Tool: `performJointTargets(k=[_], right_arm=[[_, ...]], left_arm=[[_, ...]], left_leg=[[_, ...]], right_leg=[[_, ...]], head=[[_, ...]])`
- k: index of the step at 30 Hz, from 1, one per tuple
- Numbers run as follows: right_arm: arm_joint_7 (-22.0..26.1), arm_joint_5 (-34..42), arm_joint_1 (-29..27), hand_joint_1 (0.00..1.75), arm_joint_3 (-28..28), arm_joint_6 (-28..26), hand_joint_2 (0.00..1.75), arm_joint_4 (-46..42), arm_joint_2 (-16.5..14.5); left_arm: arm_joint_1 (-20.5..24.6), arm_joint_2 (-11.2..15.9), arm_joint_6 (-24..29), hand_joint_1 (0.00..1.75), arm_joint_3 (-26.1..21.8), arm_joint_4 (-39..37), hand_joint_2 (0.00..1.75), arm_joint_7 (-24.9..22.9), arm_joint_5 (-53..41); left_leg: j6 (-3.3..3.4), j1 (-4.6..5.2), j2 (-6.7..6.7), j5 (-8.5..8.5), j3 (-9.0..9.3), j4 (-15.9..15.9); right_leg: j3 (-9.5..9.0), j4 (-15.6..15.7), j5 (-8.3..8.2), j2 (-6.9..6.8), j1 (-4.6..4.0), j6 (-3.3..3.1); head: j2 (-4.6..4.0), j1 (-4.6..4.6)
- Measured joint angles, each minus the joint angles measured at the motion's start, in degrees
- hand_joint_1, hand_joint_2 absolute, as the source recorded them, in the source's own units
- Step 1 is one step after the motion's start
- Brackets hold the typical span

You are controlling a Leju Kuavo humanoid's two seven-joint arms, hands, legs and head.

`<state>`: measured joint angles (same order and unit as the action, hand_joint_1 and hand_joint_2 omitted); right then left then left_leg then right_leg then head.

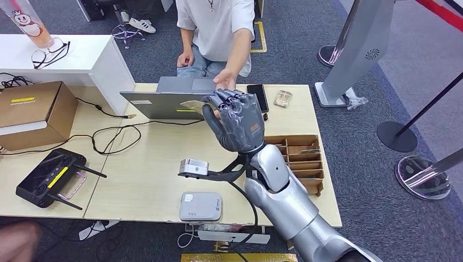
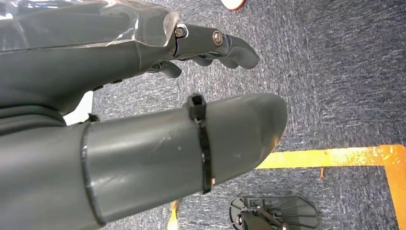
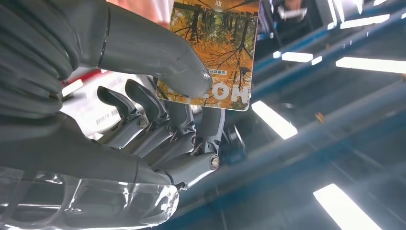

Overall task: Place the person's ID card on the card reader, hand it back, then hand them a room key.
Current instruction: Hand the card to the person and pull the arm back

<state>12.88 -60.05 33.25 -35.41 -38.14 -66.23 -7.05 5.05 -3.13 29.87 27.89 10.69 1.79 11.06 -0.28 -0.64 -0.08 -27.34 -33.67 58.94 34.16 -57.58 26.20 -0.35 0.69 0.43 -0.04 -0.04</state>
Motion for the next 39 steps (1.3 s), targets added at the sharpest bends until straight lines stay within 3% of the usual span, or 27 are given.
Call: performJointTargets(k=[9,15,21,32,33,36,39], right_arm=[[-1.9,-19.2,0.7,1.75,3.7,-1.3,1.75,3.5,-3.4],[-2.8,-20.5,1.2,1.75,4.1,-1.3,1.75,5.2,-3.8],[-8.0,-22.3,5.4,1.75,4.3,-1.3,1.75,17.5,-5.8],[-12.0,-22.7,7.9,1.75,3.3,0.1,1.75,23.1,-6.2],[-12.1,-22.7,8.0,1.39,3.3,0.2,1.75,23.5,-6.2],[-12.3,-22.7,8.3,0.08,3.2,0.2,1.75,24.2,-6.2],[-12.6,-22.7,8.4,0.0,3.1,0.4,1.75,24.9,-6.2]], left_arm=[[0.0,0.0,0.5,0.0,0.0,0.0,0.0,-0.1,0.4],[0.0,-0.1,0.7,0.0,0.0,0.0,0.0,-0.1,0.4],[-0.1,-0.2,1.1,0.0,-0.4,0.0,0.0,-0.1,0.5],[-0.1,-0.2,1.1,0.0,-0.4,0.0,0.0,-0.2,0.4],[-0.1,-0.2,1.1,0.0,-0.4,0.0,0.0,-0.2,0.4],[-0.1,-0.2,1.1,0.0,-0.4,0.0,0.0,-0.2,0.4],[-0.1,-0.3,1.1,0.0,-0.4,0.0,0.0,-0.2,0.3]], left_leg=[[0.0,0.0,0.0,0.0,0.0,0.0],[0.0,0.0,0.0,0.0,0.0,0.0],[0.0,0.0,-0.01,0.0,0.0,0.0],[0.0,0.0,-0.01,0.01,0.01,0.0],[0.0,0.0,-0.01,0.01,0.01,0.0],[0.0,0.0,-0.01,0.01,0.02,0.0],[0.0,0.0,-0.01,0.01,0.02,0.0]], right_leg=[[0.0,0.0,0.0,0.0,0.0,0.0],[0.0,0.0,0.0,0.0,0.0,0.0],[-0.01,0.0,-0.01,-0.01,0.0,0.0],[-0.02,0.0,-0.01,-0.02,0.0,0.01],[-0.02,0.0,-0.02,-0.02,0.0,0.0],[-0.03,0.0,-0.03,-0.02,0.0,0.0],[-0.03,0.0,-0.03,-0.02,0.0,0.0]], head=[[0.0,0.0],[0.0,-0.01],[0.0,0.0],[0.0,0.0],[0.0,0.0],[0.0,0.0],[0.0,0.01]])
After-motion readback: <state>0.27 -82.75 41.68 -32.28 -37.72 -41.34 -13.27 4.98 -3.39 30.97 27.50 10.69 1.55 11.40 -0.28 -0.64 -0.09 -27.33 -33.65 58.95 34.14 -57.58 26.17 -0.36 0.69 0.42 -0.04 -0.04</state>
